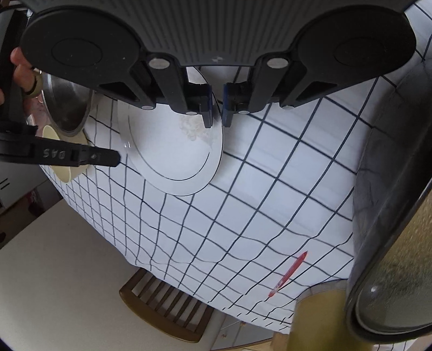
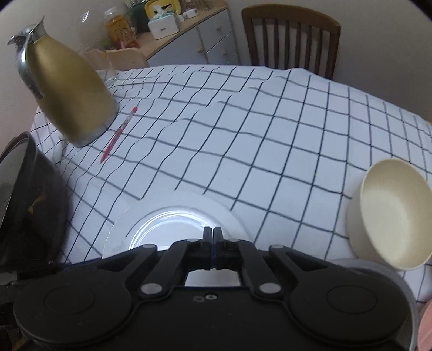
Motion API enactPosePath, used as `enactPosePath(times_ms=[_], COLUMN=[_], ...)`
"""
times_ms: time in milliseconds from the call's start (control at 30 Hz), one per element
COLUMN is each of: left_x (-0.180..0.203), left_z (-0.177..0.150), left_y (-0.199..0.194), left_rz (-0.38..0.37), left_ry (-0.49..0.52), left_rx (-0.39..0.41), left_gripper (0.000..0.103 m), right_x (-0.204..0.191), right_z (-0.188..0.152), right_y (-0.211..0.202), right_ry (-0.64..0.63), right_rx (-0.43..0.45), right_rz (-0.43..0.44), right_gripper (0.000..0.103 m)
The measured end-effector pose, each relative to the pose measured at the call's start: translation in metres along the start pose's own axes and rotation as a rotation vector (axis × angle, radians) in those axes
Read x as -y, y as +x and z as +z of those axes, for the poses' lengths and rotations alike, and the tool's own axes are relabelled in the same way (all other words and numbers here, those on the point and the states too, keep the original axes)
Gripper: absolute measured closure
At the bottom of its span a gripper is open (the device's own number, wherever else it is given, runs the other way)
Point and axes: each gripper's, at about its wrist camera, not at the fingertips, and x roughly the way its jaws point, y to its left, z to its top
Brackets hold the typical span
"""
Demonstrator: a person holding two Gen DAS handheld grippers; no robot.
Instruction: Organize plates and bowls
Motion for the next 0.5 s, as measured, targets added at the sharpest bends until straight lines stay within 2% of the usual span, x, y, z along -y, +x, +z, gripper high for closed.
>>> enactPosePath(times_ms=[67,100,267,400,500], left_x=[-0.002,-0.004,-0.008,-0.009,-0.009], left_z=[-0.002,-0.003,-0.003,-0.004,-0.003], left_y=[0.002,0.003,0.008,0.010,0.011], left_rz=[0.001,0.000,-0.004,-0.007,-0.008], left_ry=[-0.005,-0.009,-0.019,-0.019,-0.020], left_rx=[-0.007,-0.009,-0.023,-0.028,-0.029], left_gripper=[0.097,0.097,0.096,0.096,0.096], right_x=[0.008,0.010,0.026,0.026,0.023], right_z=[0.002,0.002,0.003,0.004,0.005], right_y=[0.001,0.002,0.009,0.015,0.020], right_ry=[0.003,-0.004,0.047,0.035,0.011], right_rx=[-0.010,-0.015,-0.040,-0.077,-0.099], right_rz=[-0.014,-0.030,-0.038,-0.004,0.004], right_gripper=[0.091,0.084,0.077,0.062,0.065])
